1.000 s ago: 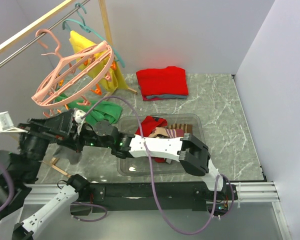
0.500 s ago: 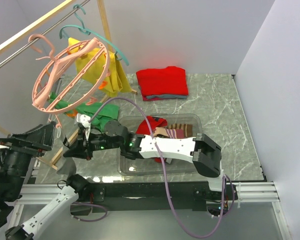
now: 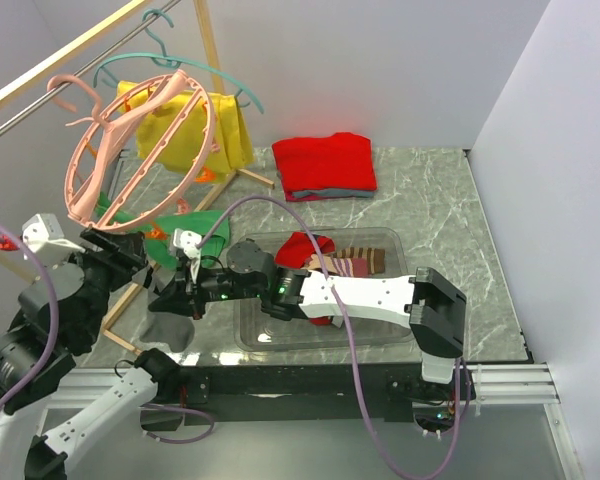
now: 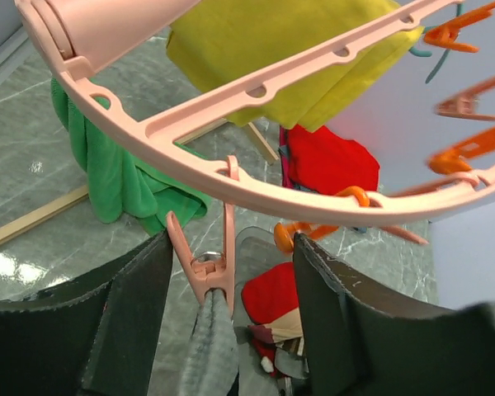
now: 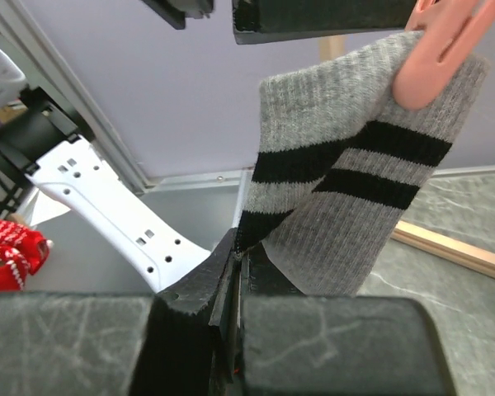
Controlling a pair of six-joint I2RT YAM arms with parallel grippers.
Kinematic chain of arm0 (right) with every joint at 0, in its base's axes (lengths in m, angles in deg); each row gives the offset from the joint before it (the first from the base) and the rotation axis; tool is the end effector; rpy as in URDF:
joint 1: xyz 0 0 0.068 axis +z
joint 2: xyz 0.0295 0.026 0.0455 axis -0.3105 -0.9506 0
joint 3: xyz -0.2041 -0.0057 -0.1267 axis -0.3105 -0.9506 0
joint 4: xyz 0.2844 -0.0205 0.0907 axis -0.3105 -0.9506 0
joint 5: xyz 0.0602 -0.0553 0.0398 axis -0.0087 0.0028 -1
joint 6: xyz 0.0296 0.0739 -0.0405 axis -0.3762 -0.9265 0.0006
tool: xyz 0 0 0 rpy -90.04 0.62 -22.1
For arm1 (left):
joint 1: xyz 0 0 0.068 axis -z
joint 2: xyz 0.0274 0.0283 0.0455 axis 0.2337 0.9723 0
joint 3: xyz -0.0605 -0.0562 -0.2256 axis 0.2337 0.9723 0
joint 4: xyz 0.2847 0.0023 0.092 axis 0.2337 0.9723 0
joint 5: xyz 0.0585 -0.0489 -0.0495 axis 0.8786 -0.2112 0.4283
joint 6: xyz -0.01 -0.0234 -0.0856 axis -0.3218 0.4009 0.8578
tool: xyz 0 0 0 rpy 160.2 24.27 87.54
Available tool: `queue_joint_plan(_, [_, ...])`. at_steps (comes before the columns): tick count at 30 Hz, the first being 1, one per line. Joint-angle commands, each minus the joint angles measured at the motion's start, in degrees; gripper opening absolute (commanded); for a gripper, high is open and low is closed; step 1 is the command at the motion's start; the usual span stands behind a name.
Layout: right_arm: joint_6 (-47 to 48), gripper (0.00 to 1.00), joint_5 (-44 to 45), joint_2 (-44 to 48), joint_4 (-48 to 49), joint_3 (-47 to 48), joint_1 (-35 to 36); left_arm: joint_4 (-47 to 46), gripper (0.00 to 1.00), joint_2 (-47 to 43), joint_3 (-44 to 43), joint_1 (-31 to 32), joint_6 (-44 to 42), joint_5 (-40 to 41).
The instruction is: Remove the socks clipped to the hanger
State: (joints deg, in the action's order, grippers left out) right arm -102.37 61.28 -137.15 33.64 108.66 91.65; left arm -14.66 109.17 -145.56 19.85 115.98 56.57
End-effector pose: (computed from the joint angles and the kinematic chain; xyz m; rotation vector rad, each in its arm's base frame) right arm 0.1115 0.4958 0.2967 -1.1800 1.2257 1.4896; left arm 0.1294 -0.0262 0.4366 -0.6449 1.6519 -0.3971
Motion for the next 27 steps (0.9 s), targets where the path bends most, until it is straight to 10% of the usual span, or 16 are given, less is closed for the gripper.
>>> queue_joint_plan(1, [2.18,0.00,0.98,3.75,0.04,-1.20,0.27,0.09,0.63,1.91,-0.38,0.12,2.49,2.46])
queue_joint_plan(15, [3.06,0.00,2.65,5.33,2.15,-3.66,0.00,-5.10,0.50,-0.90,5.60,0.12,-0.32,3.86])
queue_joint_plan(27, [3.86,0.00,3.70,6.03,1.36,-4.54,0.09,-6.41,0.01,-2.49,5.86,0.12,-3.04,6.06])
